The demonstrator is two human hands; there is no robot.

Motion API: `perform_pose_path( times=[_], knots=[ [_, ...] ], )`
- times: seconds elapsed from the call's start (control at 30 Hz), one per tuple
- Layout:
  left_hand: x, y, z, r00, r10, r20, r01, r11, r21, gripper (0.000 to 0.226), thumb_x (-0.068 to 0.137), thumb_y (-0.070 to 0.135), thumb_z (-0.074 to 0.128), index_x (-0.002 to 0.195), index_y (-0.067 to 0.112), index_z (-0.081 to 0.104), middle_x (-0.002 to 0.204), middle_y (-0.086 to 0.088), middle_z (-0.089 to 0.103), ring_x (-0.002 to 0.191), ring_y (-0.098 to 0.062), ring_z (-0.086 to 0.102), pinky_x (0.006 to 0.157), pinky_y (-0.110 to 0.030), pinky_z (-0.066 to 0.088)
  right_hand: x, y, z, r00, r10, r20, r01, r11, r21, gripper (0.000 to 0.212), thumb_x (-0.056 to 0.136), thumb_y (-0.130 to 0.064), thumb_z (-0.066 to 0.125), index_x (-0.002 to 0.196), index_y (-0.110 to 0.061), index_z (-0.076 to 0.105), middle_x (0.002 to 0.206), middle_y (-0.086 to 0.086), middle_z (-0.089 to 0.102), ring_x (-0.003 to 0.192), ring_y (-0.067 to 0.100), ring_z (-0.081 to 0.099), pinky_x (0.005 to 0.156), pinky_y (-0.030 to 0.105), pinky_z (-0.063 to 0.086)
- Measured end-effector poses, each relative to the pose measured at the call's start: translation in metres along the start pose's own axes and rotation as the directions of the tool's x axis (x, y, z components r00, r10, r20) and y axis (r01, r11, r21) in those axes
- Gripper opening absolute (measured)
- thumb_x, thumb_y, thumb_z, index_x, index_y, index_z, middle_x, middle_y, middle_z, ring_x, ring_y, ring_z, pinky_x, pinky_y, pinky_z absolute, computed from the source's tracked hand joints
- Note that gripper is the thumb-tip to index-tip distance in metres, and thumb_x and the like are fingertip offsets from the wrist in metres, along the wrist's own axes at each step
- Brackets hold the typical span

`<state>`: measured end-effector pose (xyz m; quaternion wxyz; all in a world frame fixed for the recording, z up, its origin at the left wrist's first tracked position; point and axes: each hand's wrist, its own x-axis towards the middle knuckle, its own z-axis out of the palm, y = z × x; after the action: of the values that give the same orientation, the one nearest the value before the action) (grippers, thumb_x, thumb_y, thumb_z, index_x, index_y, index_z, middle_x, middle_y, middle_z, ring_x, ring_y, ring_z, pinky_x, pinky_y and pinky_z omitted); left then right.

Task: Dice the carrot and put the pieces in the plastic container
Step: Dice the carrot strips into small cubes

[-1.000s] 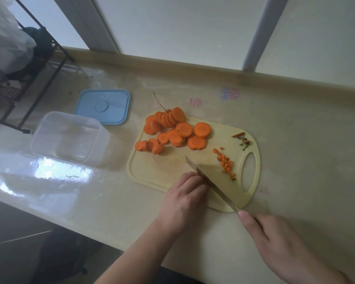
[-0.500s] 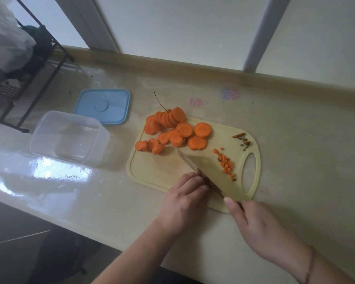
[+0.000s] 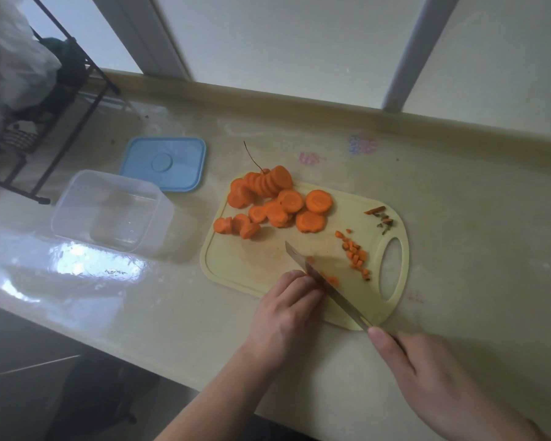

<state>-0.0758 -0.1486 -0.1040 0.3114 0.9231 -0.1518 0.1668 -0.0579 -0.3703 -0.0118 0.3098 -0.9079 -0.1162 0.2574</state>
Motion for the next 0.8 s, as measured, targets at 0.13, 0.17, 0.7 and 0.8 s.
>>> perform_pose_path(
  times=[0.13,0.17,0.7,0.8],
  knots=[
    [0.000,0.000,0.000,1.000,-0.015,0.014,0.015,1.000,-0.001,0.014,0.088,0.002,0.077,0.102,0.003,0.075,0.107,-0.008,0.069,0.106,-0.027,0.062,0.091,-0.032,0.053,-0.004,0.011,0.003,0.999,0.049,0.009,-0.049,0.999,-0.012,0.085,0.073,-0.087,0.011,0.066,-0.008,0.040,0.054,-0.005,0.050,0.051,0.011,0.048,0.051,0.024,0.034],
    [0.000,-0.001,0.000,1.000,-0.018,0.017,0.018,1.000,0.000,0.016,0.086,0.001,0.079,0.102,0.004,0.075,0.108,-0.007,0.069,0.106,-0.027,0.062,0.091,-0.031,0.053,-0.005,0.012,0.003,0.998,0.059,0.004,-0.059,0.998,-0.003,0.086,0.071,-0.089,0.010,0.066,-0.009,0.040,0.054,-0.004,0.049,0.050,0.011,0.047,0.050,0.024,0.034],
    [0.001,0.002,0.002,0.999,-0.032,-0.031,0.031,0.999,-0.026,0.010,0.096,0.012,0.069,0.101,0.006,0.076,0.109,-0.004,0.070,0.095,-0.024,0.062,0.083,-0.031,0.054,0.028,0.004,0.010,1.000,0.001,0.015,-0.001,1.000,-0.024,0.079,0.082,-0.080,0.012,0.057,-0.011,0.041,0.049,0.001,0.048,0.047,0.013,0.049,0.052,0.035,0.038],
    [0.002,0.001,0.002,1.000,-0.020,-0.017,0.020,1.000,0.008,0.007,0.092,0.009,0.075,0.098,0.006,0.076,0.103,-0.005,0.069,0.095,-0.027,0.063,0.081,-0.034,0.054,0.024,0.007,0.004,1.000,0.014,-0.002,-0.014,1.000,-0.009,0.078,0.077,-0.083,0.012,0.055,-0.012,0.035,0.048,-0.004,0.044,0.044,0.013,0.041,0.046,0.028,0.028]
  ],
)
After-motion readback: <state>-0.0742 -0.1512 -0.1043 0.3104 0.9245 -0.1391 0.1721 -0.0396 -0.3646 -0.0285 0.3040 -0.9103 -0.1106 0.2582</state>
